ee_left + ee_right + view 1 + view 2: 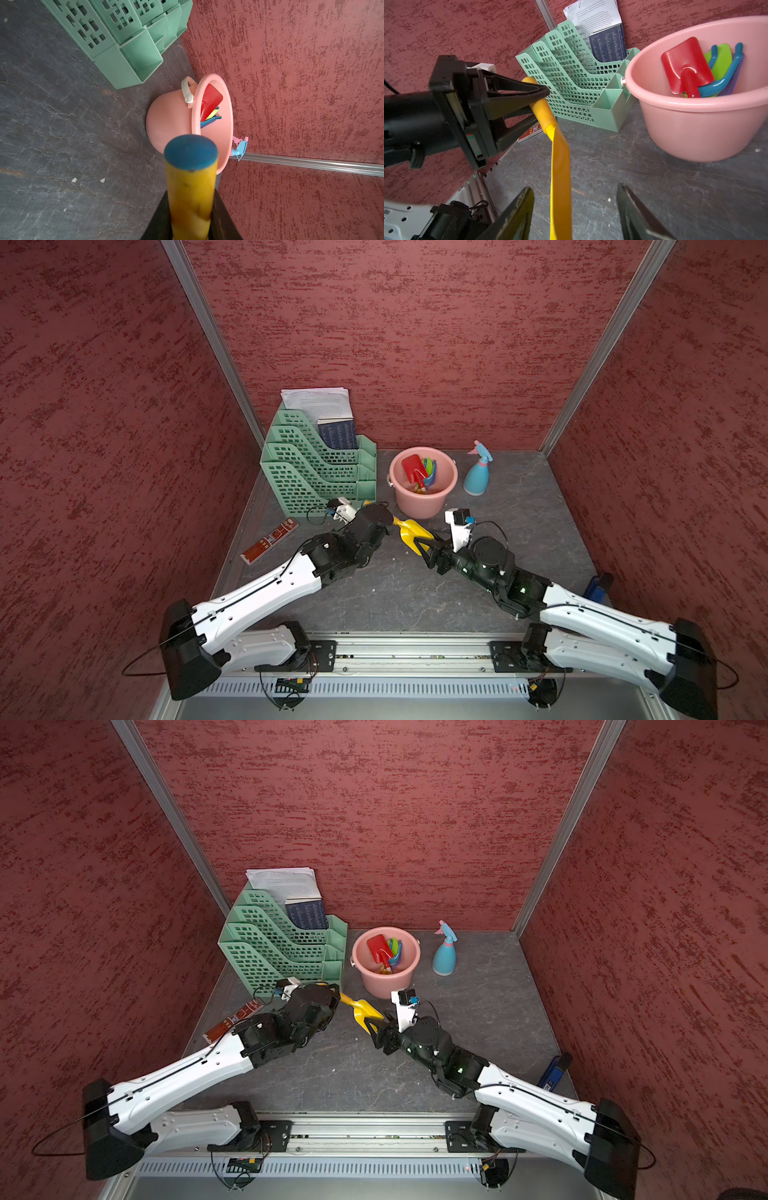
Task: Organize the gardening tools
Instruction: Pick up the gardening tool from the center of the board.
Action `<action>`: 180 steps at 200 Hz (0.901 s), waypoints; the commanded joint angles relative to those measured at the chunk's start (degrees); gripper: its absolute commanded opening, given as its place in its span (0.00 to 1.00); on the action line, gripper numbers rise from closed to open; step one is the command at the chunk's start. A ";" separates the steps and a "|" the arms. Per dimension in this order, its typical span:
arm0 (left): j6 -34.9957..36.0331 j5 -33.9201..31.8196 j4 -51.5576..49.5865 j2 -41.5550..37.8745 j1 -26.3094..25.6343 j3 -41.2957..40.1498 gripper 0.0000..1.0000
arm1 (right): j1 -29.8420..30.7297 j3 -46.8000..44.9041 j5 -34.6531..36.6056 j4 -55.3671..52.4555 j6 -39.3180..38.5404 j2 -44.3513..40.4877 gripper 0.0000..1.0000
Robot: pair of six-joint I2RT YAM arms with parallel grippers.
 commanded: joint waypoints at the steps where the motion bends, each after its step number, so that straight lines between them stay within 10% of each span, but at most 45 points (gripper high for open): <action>1: 1.15 -1.38 3.07 -1.18 -0.35 0.12 0.00 | 0.50 2.62 -0.83 1.53 -0.14 1.15 0.63; 30: 1.23 -0.94 3.81 -1.27 -0.43 0.00 0.00 | 0.50 3.33 -0.85 1.61 -0.31 2.15 0.49; 76: 1.76 -0.18 3.76 -1.58 -0.40 -0.48 0.00 | 0.49 3.72 -0.38 1.01 0.01 2.28 0.00; 96: 3.72 1.18 5.22 -1.64 -0.16 -0.69 0.01 | 0.49 4.23 -0.41 -0.42 -0.09 2.11 0.00; 119: 7.83 3.69 5.99 -1.79 0.61 -0.63 0.58 | 0.49 6.13 -0.12 -6.05 -0.27 1.29 0.00; 148: 23.24 11.33 3.02 -2.21 2.28 2.34 0.99 | 0.42 11.18 2.89 -22.09 -0.67 -1.85 0.00; 180: 44.85 19.22 -6.13 -2.90 2.12 7.82 1.00 | 0.42 19.09 2.07 -41.50 -2.23 -4.95 0.00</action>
